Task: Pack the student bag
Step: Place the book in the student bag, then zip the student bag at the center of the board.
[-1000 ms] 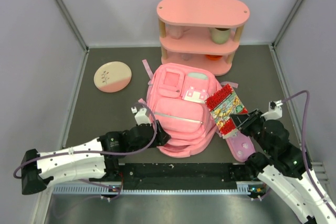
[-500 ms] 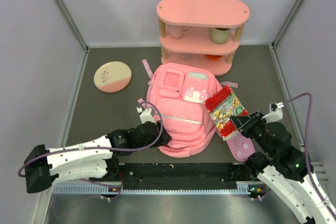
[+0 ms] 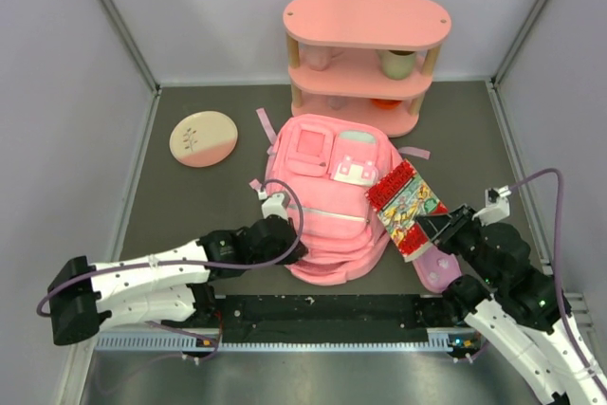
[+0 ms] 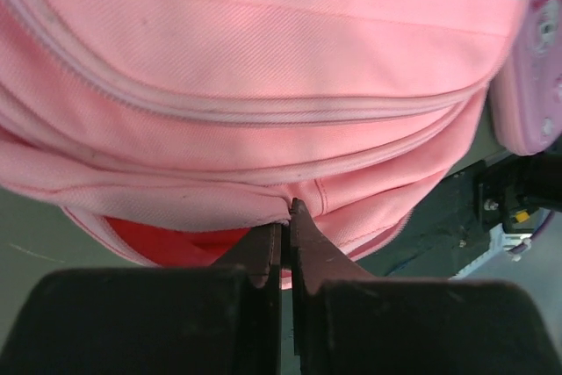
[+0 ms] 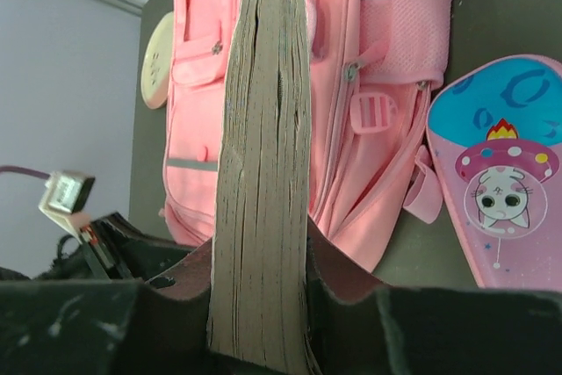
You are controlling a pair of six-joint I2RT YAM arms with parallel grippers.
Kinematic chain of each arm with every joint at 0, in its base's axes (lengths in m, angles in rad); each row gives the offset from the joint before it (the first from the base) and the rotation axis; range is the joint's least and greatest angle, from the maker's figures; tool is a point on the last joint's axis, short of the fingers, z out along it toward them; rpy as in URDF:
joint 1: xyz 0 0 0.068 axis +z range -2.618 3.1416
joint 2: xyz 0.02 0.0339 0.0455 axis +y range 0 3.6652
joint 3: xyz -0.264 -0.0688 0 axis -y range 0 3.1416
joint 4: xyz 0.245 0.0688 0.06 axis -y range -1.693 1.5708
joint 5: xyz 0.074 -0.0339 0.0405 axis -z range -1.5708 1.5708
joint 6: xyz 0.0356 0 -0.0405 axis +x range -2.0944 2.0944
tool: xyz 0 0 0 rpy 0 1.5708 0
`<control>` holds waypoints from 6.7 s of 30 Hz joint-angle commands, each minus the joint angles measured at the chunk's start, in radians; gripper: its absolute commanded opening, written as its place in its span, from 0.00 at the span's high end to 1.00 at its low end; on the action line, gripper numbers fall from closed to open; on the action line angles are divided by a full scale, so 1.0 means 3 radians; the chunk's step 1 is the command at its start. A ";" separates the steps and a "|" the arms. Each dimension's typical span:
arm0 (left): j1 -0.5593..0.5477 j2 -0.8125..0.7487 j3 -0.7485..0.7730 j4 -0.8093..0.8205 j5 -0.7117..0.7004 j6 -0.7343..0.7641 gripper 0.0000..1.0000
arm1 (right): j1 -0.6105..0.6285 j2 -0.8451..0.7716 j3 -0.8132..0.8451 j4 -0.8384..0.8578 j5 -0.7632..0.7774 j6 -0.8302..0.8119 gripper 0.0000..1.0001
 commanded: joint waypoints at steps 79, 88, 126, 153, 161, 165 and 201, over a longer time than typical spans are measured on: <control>-0.0046 0.0247 0.1336 0.1445 0.0074 0.0460 1.00 | 0.0133 0.3039 -0.0515 0.3570 0.0161 0.1987 0.75; -0.0015 0.0109 0.1249 0.1342 -0.0054 0.0491 1.00 | 0.0133 0.2601 -0.0943 0.3116 -0.0178 0.1761 0.21; 0.0460 -0.0520 0.0544 0.0744 -0.0137 0.0302 1.00 | 0.0148 0.0097 -0.1353 0.1732 -0.0847 0.0815 0.20; 0.0138 -0.1451 0.0773 -0.1051 -0.0963 0.0757 0.02 | 0.0143 0.1122 -0.0146 0.0139 0.0181 0.0146 0.01; 0.0897 -0.0578 0.0880 -0.0740 -0.0460 0.1247 0.02 | 0.0143 0.1474 -0.0289 0.0681 -0.0243 0.0171 0.01; 0.1400 -0.0403 0.0737 -0.0203 0.0098 0.1488 0.02 | 0.0138 0.1699 -0.0299 0.0768 -0.0351 0.0202 0.01; 0.2281 -0.1731 -0.1179 0.0800 0.1607 0.0226 1.00 | 0.0082 0.3528 0.0430 0.2000 -0.1082 -0.0626 0.43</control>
